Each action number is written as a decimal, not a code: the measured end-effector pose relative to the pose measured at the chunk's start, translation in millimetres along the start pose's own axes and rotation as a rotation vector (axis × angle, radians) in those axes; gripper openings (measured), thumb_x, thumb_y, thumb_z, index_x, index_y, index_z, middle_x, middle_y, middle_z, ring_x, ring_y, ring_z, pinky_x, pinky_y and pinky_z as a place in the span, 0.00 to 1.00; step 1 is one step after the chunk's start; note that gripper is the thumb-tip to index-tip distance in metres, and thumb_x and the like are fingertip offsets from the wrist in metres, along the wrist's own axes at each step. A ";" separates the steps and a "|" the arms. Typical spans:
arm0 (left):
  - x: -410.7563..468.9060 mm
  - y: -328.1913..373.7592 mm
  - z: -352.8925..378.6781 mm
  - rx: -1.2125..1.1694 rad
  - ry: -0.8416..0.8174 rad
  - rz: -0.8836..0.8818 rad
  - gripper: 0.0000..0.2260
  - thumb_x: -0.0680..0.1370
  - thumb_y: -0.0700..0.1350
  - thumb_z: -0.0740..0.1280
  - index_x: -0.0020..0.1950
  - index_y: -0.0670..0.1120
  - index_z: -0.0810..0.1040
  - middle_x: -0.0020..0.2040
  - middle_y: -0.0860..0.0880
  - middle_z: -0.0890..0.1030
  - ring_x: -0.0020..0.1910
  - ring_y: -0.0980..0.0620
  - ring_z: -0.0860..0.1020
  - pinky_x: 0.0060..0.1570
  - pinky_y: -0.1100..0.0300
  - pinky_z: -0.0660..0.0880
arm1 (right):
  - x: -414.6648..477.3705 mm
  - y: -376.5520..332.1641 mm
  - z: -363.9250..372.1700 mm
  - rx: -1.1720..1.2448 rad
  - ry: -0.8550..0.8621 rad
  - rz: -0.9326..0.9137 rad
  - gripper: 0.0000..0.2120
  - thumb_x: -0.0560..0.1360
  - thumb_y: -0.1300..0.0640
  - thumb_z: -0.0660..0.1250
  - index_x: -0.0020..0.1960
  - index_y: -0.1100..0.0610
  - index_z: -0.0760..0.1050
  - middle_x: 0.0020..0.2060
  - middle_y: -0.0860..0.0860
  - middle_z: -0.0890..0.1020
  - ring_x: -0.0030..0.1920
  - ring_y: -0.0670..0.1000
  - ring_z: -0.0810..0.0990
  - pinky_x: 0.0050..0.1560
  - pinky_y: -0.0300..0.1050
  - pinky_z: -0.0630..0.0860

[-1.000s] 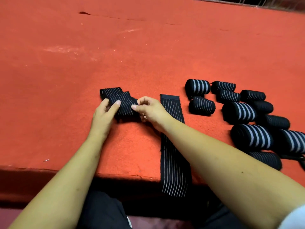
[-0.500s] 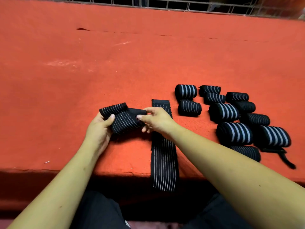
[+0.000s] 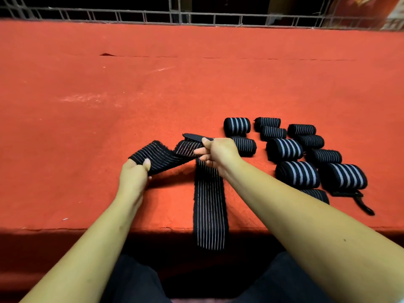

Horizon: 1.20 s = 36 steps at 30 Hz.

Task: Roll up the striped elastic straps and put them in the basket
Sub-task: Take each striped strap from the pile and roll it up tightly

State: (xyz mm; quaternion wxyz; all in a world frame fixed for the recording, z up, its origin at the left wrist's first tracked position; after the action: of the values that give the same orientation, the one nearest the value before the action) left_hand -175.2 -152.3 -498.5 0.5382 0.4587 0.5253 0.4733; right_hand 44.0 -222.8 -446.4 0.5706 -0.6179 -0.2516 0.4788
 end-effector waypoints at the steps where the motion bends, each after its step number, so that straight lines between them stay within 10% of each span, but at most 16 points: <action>1: 1.4 -4.8 -1.1 0.041 0.003 -0.033 0.07 0.81 0.40 0.64 0.59 0.45 0.77 0.52 0.45 0.82 0.44 0.49 0.77 0.37 0.59 0.71 | -3.5 -4.5 -0.2 -0.009 -0.027 -0.043 0.07 0.83 0.58 0.60 0.47 0.58 0.72 0.29 0.51 0.82 0.19 0.42 0.72 0.23 0.34 0.66; 6: -10.8 25.1 -25.1 0.358 0.267 0.191 0.16 0.77 0.47 0.70 0.59 0.45 0.67 0.58 0.38 0.75 0.51 0.46 0.73 0.50 0.58 0.66 | -15.1 -26.7 8.7 -0.111 -0.185 -0.169 0.08 0.82 0.55 0.63 0.50 0.60 0.73 0.31 0.53 0.82 0.23 0.45 0.75 0.24 0.35 0.69; 11: -30.6 81.2 16.3 0.352 -0.202 0.621 0.18 0.79 0.45 0.68 0.68 0.52 0.71 0.60 0.50 0.78 0.58 0.56 0.77 0.58 0.67 0.71 | -30.6 -36.4 20.7 -0.298 -0.412 -0.190 0.10 0.82 0.54 0.63 0.47 0.60 0.73 0.32 0.54 0.82 0.26 0.47 0.76 0.28 0.38 0.68; 16: -35.5 86.1 31.1 0.029 -0.417 0.406 0.12 0.82 0.40 0.65 0.64 0.50 0.78 0.48 0.47 0.81 0.45 0.56 0.79 0.45 0.66 0.77 | -33.6 -36.9 14.3 -0.354 -0.426 -0.207 0.14 0.82 0.50 0.62 0.43 0.58 0.72 0.31 0.55 0.82 0.26 0.48 0.76 0.31 0.41 0.69; 20: -39.1 72.5 43.0 0.205 -0.439 0.362 0.07 0.79 0.39 0.68 0.54 0.48 0.82 0.38 0.56 0.83 0.38 0.61 0.77 0.38 0.69 0.73 | -38.4 -36.1 16.8 -0.419 -0.420 -0.247 0.18 0.82 0.46 0.60 0.43 0.59 0.75 0.30 0.55 0.82 0.25 0.49 0.76 0.28 0.39 0.69; 27: -46.4 83.6 46.8 0.099 -0.438 0.370 0.05 0.80 0.39 0.67 0.52 0.44 0.81 0.44 0.48 0.82 0.41 0.56 0.79 0.40 0.67 0.76 | -38.3 -47.6 17.6 -0.442 -0.418 -0.359 0.08 0.81 0.56 0.65 0.53 0.61 0.77 0.32 0.58 0.82 0.22 0.52 0.72 0.23 0.37 0.66; 36: -52.8 55.8 58.2 0.297 -0.806 0.134 0.11 0.79 0.38 0.67 0.61 0.44 0.81 0.52 0.47 0.85 0.47 0.53 0.83 0.46 0.61 0.78 | -9.5 -76.4 -15.9 0.153 -0.124 -0.306 0.04 0.83 0.57 0.62 0.53 0.56 0.74 0.38 0.59 0.85 0.37 0.54 0.85 0.40 0.43 0.82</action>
State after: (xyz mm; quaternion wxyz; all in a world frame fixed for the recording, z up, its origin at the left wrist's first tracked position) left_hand -118.5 -197.1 -434.7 0.5965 0.7123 0.3046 0.2098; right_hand 71.9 -221.4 -373.0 0.6656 -0.4964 -0.3400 0.4416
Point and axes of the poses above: each hand's wrist, its own x-axis towards the middle knuckle, its own z-axis out of the palm, y = z × x, the point moved 7 cm from there along x, towards the middle knuckle
